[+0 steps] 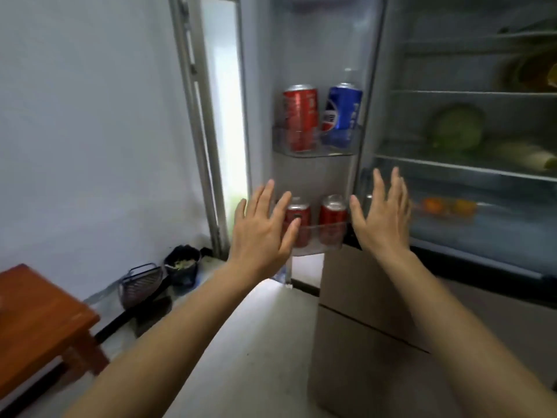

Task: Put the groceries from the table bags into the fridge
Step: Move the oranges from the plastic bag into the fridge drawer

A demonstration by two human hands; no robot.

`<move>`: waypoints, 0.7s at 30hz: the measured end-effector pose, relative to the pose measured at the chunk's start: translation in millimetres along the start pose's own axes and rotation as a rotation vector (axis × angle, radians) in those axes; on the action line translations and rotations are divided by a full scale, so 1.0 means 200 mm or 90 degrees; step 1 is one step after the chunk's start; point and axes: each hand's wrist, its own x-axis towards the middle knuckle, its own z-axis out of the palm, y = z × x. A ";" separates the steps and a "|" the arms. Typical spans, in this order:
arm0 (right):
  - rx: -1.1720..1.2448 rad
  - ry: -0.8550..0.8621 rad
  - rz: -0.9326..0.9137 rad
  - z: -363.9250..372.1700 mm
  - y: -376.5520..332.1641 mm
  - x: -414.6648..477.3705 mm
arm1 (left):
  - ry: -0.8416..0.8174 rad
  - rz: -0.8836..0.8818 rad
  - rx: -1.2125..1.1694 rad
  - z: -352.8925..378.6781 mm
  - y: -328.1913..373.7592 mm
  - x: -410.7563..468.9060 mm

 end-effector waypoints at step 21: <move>0.252 -0.331 -0.409 1.48 -2.49 -0.85 | -0.137 -0.539 0.343 -1.00 -2.24 -1.34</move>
